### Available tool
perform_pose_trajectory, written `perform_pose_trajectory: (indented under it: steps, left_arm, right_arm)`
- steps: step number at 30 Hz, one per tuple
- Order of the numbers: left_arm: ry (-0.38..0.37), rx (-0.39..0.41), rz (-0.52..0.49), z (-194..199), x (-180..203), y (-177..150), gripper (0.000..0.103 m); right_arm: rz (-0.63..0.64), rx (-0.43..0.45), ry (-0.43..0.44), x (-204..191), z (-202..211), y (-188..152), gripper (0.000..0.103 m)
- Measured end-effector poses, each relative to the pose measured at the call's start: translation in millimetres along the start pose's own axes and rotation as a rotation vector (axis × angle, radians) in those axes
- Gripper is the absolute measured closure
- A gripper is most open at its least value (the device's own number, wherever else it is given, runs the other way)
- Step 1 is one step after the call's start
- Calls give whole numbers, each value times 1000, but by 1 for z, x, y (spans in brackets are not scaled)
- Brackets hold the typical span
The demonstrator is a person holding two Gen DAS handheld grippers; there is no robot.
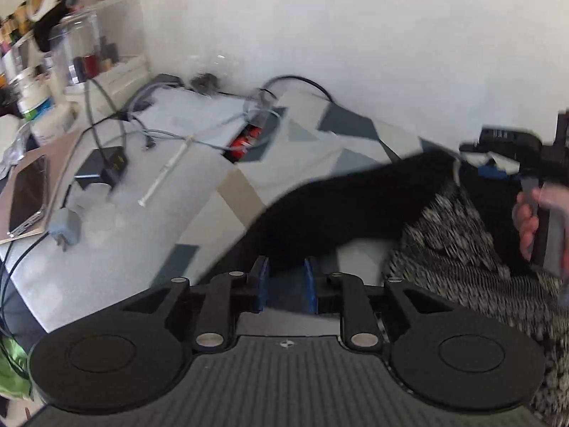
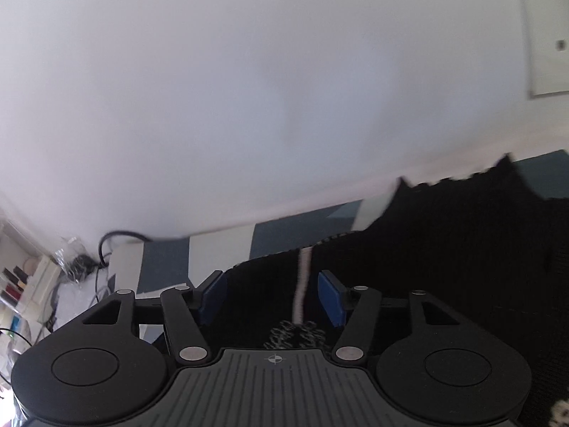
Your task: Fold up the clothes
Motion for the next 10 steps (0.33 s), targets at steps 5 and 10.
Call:
perform_pose_trajectory:
  steps: [5,10]
  left_arm:
    - [-114,-68,-65,4,26,-30,67]
    - [-175,-119,-118,10,48,-59,67]
  right_arm:
    - [-25,20,-80,51,67,6,49]
    - [-26,20,-234,124,143,-10,50]
Point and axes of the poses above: each gripper's, at about its wrist camera, not at the fingertips, and z roughly against the way its jaws point, x to its right, y to its top, the point moved 5 cm from there along -z, roughly the way its jaws point, and after that the axes turned 14 degrees about x, right-handed, at the moved point
